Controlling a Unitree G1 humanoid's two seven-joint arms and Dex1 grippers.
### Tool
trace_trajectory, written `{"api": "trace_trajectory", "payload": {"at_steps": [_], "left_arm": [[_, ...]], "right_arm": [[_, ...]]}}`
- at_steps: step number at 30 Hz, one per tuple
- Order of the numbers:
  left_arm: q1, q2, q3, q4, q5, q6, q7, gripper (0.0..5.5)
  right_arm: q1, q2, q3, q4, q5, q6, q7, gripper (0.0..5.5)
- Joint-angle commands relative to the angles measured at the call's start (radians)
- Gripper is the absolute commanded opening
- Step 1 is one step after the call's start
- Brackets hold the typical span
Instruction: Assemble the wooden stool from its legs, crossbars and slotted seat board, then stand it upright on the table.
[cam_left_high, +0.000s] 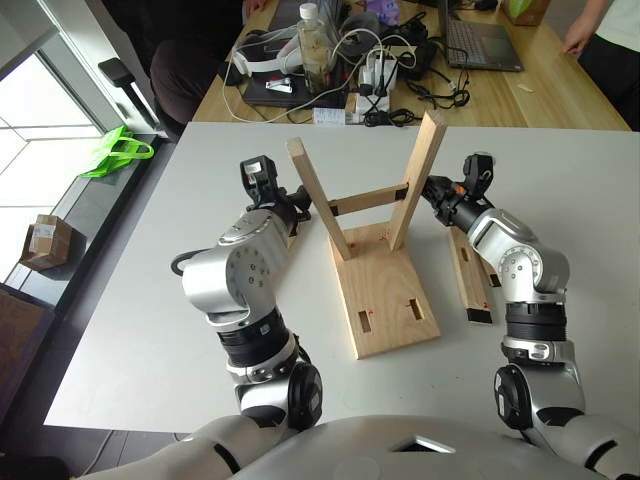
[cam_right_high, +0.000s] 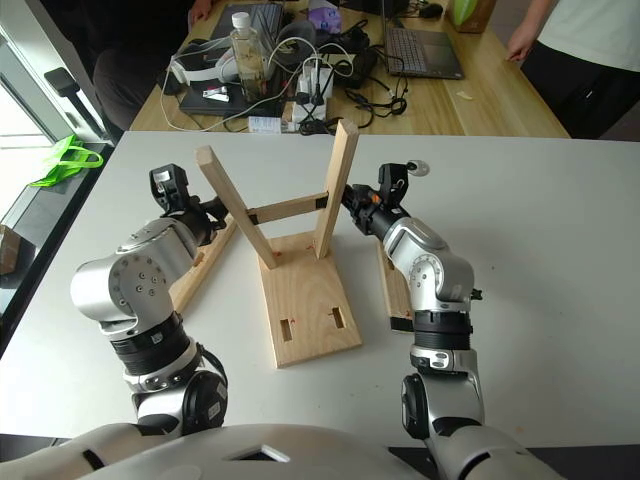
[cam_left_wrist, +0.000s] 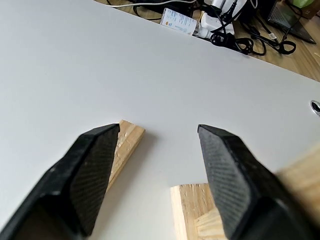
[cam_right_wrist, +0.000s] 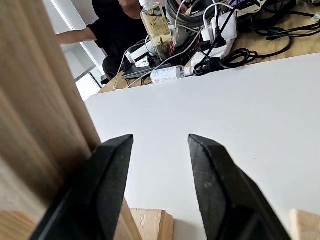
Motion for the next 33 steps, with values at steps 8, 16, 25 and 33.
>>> {"api": "trace_trajectory", "payload": {"at_steps": [8, 16, 25, 33], "left_arm": [[-0.022, 0.004, -0.094, 0.161, 0.004, -0.214, 0.001, 2.89], [-0.043, 0.038, -0.206, 0.259, 0.028, -0.289, -0.028, 2.89], [0.043, 0.117, -0.227, 0.13, 0.103, -0.355, 0.0, 2.89], [0.018, 0.173, -0.192, 0.161, 0.123, -0.434, -0.005, 2.89]], "right_arm": [[0.14, 0.133, -0.019, -0.213, -0.084, 0.013, -0.333, 2.07], [0.205, 0.143, -0.023, -0.194, -0.188, -0.042, -0.434, 2.07], [0.211, 0.156, -0.028, -0.188, -0.23, -0.048, -0.474, 2.07], [0.164, 0.182, -0.015, -0.131, -0.25, -0.095, -0.48, 2.07]]}}
